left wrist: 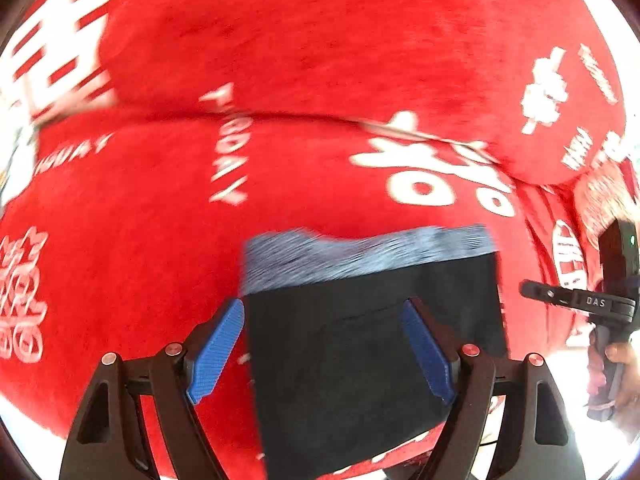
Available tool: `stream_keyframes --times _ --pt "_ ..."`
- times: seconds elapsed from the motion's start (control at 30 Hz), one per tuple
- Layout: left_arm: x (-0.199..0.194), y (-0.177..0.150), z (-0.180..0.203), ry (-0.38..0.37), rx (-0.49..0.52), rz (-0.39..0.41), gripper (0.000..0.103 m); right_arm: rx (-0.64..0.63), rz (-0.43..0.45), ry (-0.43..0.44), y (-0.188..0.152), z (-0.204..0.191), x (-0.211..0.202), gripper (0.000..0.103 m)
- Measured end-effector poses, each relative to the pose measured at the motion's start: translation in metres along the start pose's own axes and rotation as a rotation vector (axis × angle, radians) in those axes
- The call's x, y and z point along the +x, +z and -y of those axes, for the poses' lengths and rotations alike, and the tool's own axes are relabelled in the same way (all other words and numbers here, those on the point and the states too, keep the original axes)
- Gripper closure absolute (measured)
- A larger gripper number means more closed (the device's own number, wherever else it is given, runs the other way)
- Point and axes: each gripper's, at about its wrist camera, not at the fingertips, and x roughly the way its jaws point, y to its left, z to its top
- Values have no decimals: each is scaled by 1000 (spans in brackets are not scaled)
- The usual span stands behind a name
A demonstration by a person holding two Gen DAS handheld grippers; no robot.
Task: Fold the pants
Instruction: 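Lower the trousers onto the cushion and open the right gripper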
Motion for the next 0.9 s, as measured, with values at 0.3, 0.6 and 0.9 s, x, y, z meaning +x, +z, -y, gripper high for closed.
stream_keyframes --times 0.3,0.6,0.9 --pt "89 19 0 80 -56 -54 21 -94 -31 -73 25 -32 66 97" --pt "49 4 -9 199 -42 -101 20 -60 -32 -111 14 -33 43 89" --pt "2 -29 7 254 -58 -97 0 -26 -62 -154 -36 -39 12 67"
